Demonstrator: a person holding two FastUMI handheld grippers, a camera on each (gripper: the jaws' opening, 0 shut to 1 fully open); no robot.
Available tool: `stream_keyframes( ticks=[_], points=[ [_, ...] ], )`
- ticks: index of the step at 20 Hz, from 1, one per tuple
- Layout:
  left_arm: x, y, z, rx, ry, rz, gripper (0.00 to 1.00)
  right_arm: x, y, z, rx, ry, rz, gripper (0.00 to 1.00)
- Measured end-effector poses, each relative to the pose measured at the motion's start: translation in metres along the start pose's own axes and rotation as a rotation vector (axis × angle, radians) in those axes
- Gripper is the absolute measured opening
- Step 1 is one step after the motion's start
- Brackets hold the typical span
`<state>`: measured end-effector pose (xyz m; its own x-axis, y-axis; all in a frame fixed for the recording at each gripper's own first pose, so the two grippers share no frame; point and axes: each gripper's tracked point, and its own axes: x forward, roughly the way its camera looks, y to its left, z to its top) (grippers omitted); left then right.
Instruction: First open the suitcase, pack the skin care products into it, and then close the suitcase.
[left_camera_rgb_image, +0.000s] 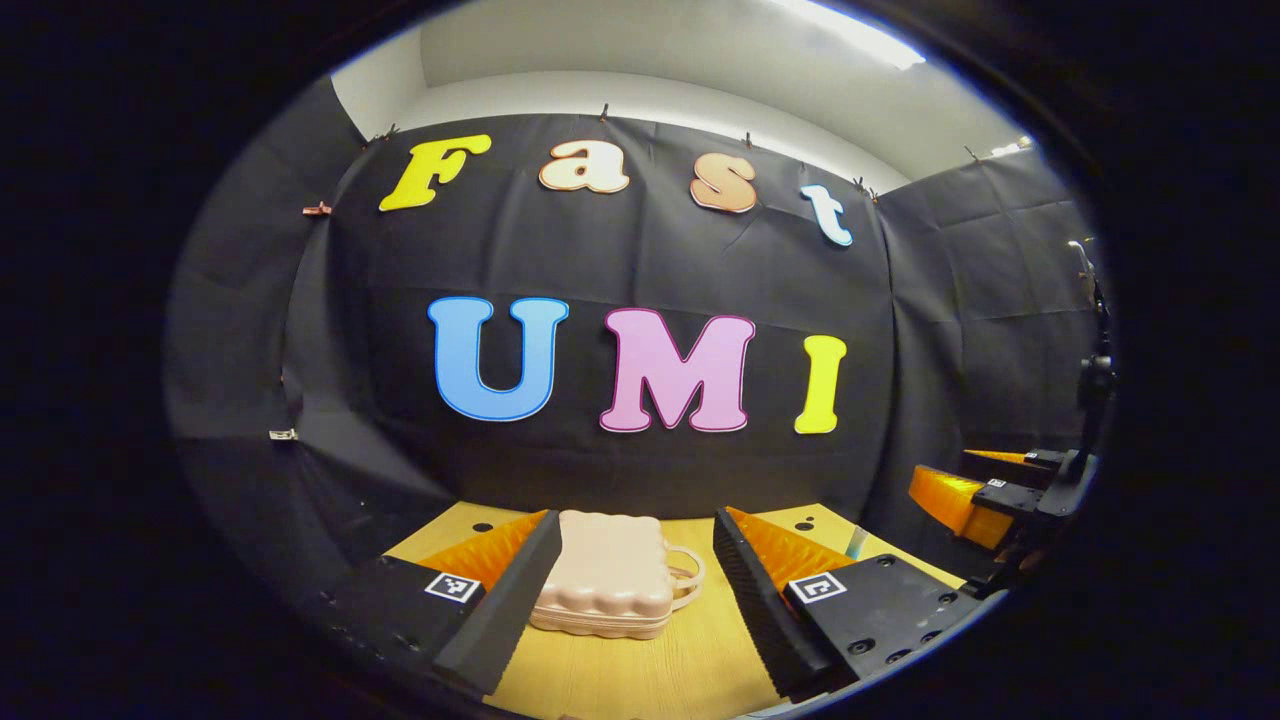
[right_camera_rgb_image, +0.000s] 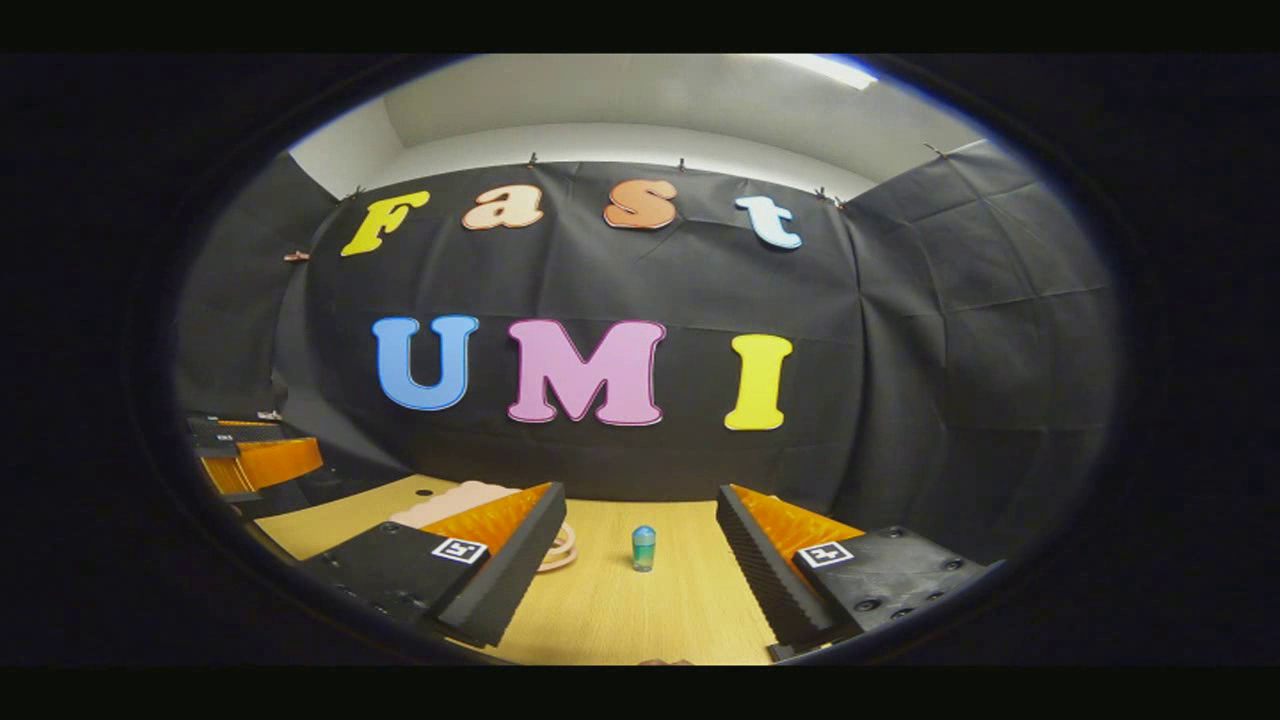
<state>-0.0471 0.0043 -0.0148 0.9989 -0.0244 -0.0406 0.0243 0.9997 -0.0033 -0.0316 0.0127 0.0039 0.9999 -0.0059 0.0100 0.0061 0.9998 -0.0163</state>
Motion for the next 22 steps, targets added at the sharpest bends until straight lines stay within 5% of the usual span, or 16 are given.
stream_keyframes(
  ticks=[7, 13, 22],
  points=[
    [0.035, -0.035, -0.021, -0.058, 0.089, -0.097, 0.96, 0.002, -0.024, 0.001, -0.012, -0.01, -0.058, 0.96],
    [0.161, -0.094, -0.078, -0.025, 0.235, -0.133, 0.96, 0.056, -0.078, -0.021, -0.053, 0.027, -0.097, 0.94],
    [0.289, -0.131, -0.211, 0.039, 0.501, -0.106, 0.96, 0.101, -0.079, -0.099, -0.044, 0.181, 0.004, 0.96]
  ],
)
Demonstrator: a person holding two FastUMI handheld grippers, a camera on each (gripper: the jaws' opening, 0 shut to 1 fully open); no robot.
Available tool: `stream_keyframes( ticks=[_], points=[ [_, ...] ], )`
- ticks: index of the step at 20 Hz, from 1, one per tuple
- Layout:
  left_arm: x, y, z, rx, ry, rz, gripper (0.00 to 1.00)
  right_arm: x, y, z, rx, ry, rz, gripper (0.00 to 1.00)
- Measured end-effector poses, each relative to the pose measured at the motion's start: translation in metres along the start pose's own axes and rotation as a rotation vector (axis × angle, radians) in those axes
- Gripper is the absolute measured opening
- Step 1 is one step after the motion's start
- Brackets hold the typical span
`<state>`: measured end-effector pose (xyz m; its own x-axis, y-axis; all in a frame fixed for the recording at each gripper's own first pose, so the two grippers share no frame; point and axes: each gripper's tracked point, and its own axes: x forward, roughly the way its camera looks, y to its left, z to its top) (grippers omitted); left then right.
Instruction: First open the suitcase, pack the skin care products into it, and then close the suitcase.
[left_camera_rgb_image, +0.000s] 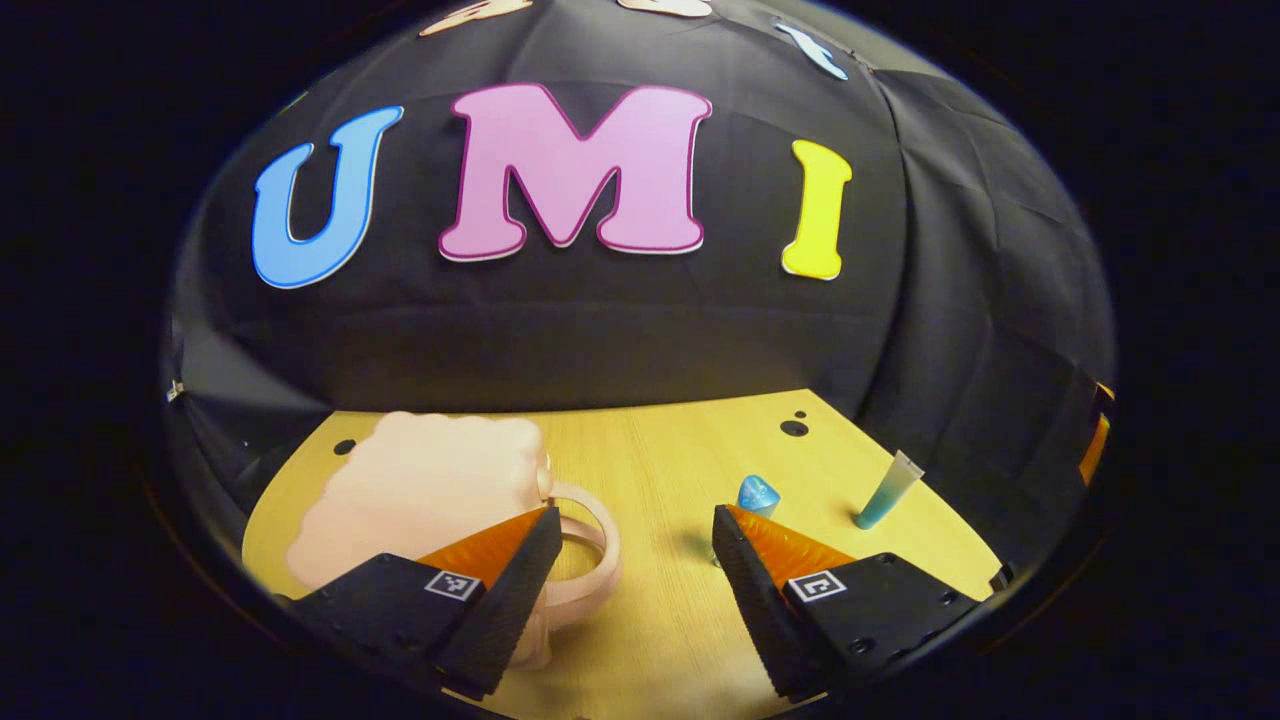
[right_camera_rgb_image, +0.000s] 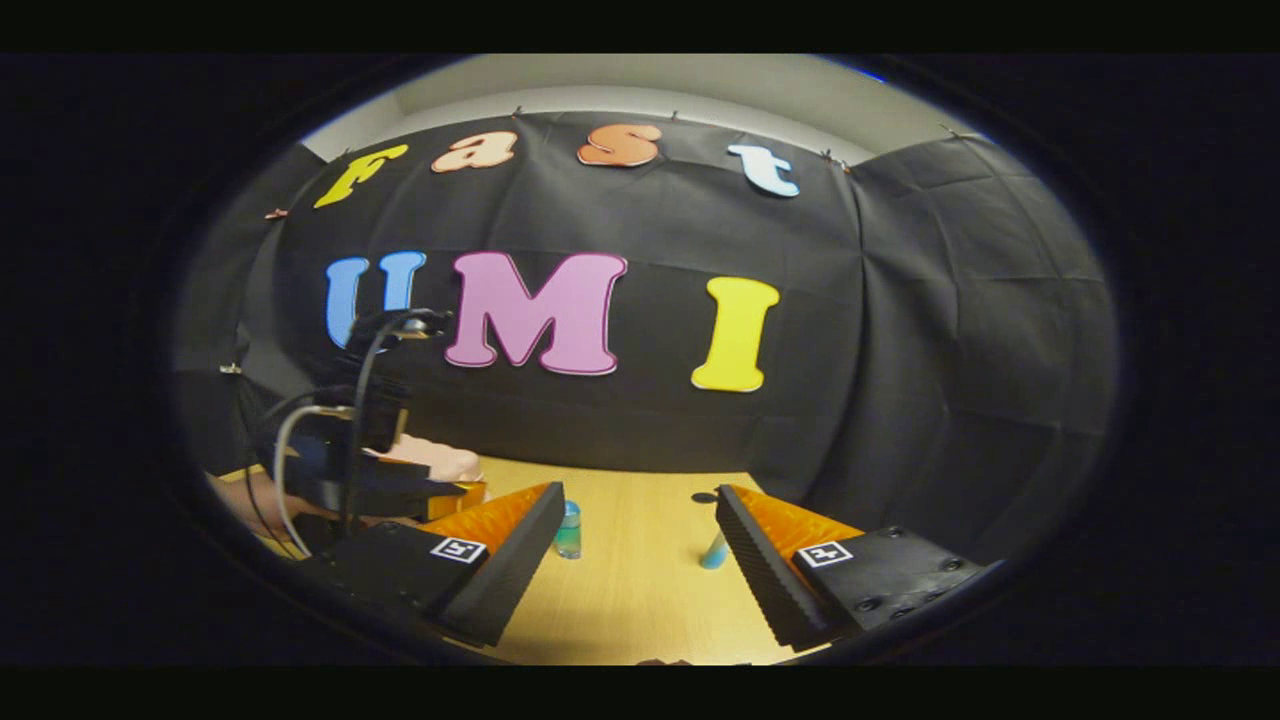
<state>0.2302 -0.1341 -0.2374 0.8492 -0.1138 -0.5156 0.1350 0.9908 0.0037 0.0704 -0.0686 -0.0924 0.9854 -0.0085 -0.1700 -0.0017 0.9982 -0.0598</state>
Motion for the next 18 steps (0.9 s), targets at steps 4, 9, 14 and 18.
stream_keyframes(
  ticks=[4, 9, 14, 18],
  points=[
    [0.051, 0.003, -0.035, -0.037, 0.119, 0.018, 0.92, 0.02, -0.005, -0.026, 0.006, 0.078, 0.033, 0.96],
    [0.09, 0.016, -0.063, -0.054, 0.227, 0.091, 0.76, 0.04, -0.021, -0.043, 0.053, 0.135, -0.001, 0.96],
    [0.097, 0.026, -0.072, -0.036, 0.281, 0.12, 0.2, 0.052, -0.034, -0.054, 0.027, 0.151, -0.021, 0.97],
    [0.095, 0.024, -0.064, -0.101, 0.266, 0.069, 0.13, 0.059, -0.028, -0.061, 0.035, 0.169, 0.003, 0.97]
  ],
)
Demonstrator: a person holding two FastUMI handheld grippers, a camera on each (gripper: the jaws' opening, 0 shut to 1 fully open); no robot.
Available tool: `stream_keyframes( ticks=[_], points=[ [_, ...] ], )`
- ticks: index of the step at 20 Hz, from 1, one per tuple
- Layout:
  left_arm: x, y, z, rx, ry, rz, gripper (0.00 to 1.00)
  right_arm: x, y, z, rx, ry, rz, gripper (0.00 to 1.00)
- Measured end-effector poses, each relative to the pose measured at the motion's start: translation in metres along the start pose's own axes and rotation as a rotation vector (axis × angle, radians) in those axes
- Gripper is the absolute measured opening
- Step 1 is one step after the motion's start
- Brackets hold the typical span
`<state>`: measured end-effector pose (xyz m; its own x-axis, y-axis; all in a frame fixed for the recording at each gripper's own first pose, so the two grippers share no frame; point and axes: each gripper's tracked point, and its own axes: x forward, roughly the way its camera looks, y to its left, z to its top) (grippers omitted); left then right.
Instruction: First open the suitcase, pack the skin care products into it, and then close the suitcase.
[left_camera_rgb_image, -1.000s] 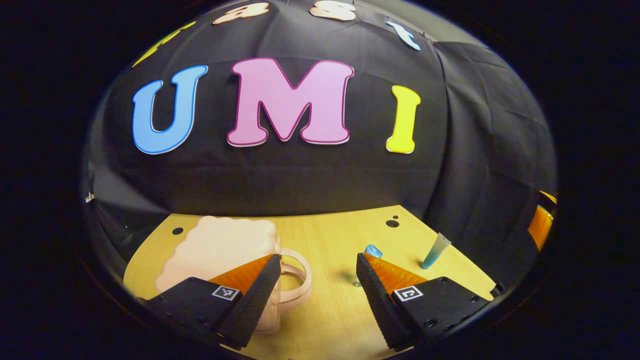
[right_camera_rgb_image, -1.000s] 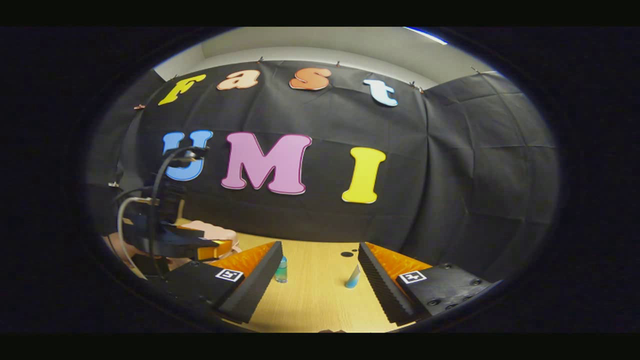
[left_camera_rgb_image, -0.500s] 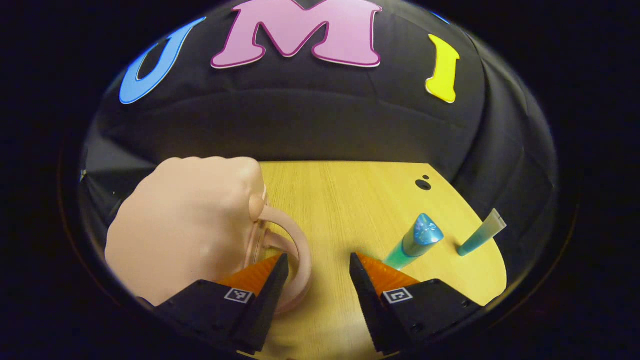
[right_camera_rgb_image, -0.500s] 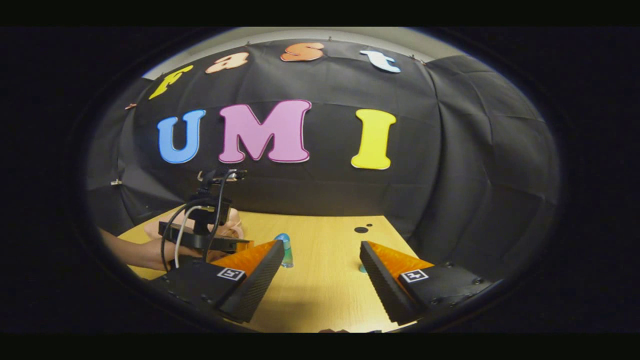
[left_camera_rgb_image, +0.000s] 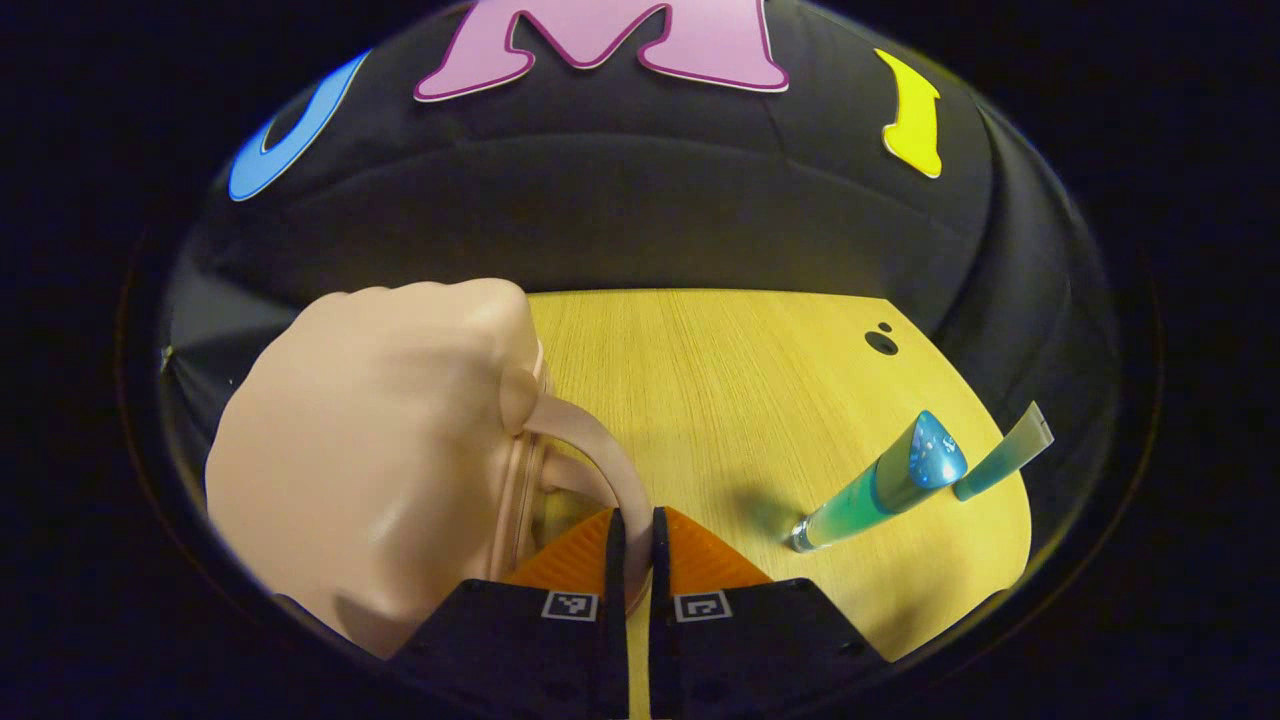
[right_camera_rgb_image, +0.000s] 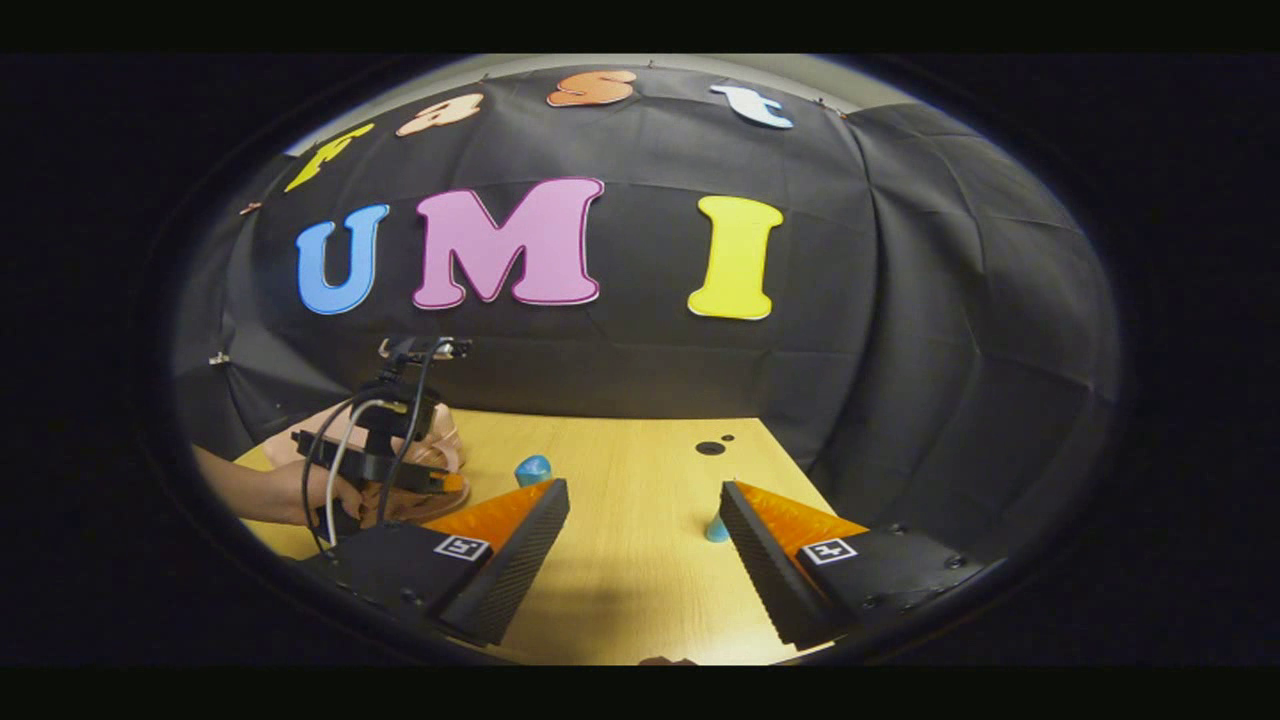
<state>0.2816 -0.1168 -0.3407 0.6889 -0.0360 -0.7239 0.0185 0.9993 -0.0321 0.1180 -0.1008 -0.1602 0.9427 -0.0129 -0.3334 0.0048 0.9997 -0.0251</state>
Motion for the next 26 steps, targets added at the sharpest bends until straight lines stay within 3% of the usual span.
stream_keyframes(
  ticks=[6, 10, 17, 22, 26],
  points=[
    [-0.069, 0.013, 0.075, -0.069, -0.111, -0.039, 0.09, 0.001, 0.005, 0.01, 0.009, -0.024, 0.013, 0.97],
    [-0.135, 0.065, 0.135, -0.075, -0.185, -0.03, 0.09, -0.002, 0.023, 0.014, 0.009, -0.029, 0.041, 0.96],
    [-0.205, 0.242, 0.187, 0.079, -0.273, 0.17, 0.09, -0.005, 0.056, 0.023, -0.006, -0.041, 0.078, 0.96],
    [-0.207, 0.385, 0.191, 0.085, -0.31, 0.323, 0.09, 0.0, 0.073, 0.027, -0.047, -0.034, 0.049, 0.96],
    [-0.17, 0.477, 0.16, -0.021, -0.275, 0.377, 0.08, 0.014, 0.075, 0.03, -0.058, -0.04, -0.031, 0.96]
  ],
)
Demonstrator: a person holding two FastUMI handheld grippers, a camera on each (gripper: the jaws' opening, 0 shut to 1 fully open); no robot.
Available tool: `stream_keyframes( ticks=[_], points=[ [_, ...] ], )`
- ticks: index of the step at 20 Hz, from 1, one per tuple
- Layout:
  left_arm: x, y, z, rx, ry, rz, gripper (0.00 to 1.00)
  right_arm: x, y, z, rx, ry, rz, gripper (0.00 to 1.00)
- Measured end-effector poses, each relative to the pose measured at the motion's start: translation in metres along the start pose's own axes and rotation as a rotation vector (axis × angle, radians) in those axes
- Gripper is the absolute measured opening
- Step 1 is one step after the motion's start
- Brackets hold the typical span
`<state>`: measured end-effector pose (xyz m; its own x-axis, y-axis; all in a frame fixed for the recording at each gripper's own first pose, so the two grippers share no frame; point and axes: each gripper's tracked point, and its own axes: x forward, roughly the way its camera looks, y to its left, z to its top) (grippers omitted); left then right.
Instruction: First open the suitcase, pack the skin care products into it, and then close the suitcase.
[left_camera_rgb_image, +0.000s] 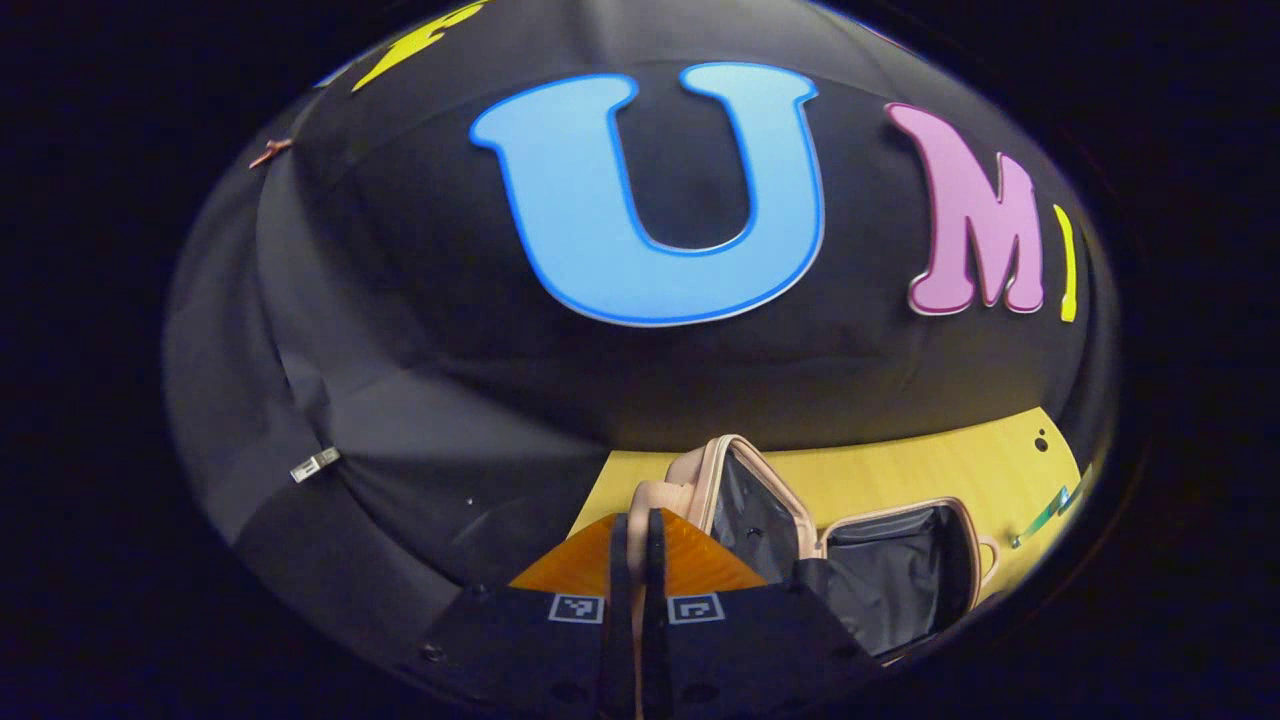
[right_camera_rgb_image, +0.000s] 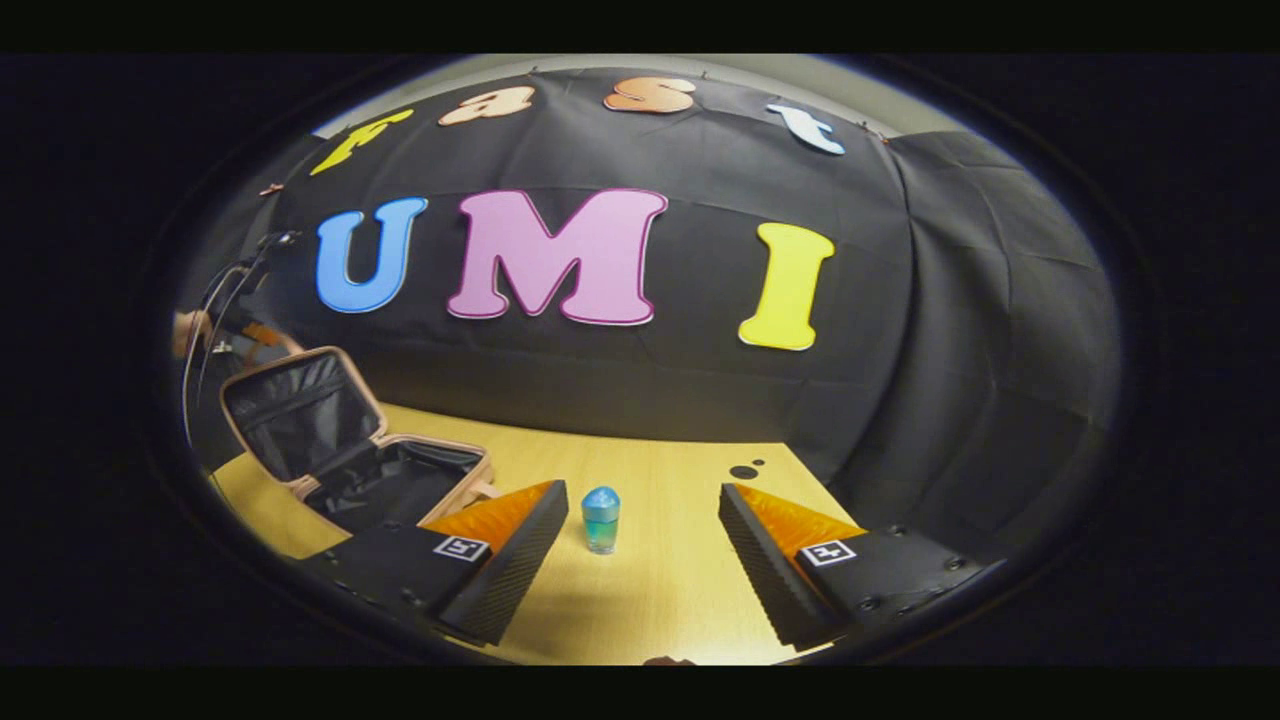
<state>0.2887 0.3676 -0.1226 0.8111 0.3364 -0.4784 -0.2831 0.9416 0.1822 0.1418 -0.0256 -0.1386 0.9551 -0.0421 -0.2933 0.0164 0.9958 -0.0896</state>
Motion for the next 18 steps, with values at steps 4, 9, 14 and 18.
stream_keyframes(
  ticks=[4, 9, 14, 18],
  points=[
    [0.063, 0.039, -0.07, -0.027, 0.074, 0.003, 0.09, 0.011, 0.004, -0.009, 0.028, 0.05, -0.047, 0.97],
    [0.111, 0.056, -0.128, -0.11, 0.132, 0.009, 0.08, 0.01, -0.002, -0.029, -0.005, 0.078, -0.099, 0.96],
    [0.112, 0.077, -0.138, 0.014, 0.154, 0.179, 0.23, 0.009, -0.01, -0.042, -0.01, 0.109, -0.121, 0.97],
    [0.08, 0.023, -0.067, 0.072, -0.068, 0.095, 0.75, 0.011, -0.03, -0.035, 0.006, 0.09, -0.147, 0.93]
  ],
)
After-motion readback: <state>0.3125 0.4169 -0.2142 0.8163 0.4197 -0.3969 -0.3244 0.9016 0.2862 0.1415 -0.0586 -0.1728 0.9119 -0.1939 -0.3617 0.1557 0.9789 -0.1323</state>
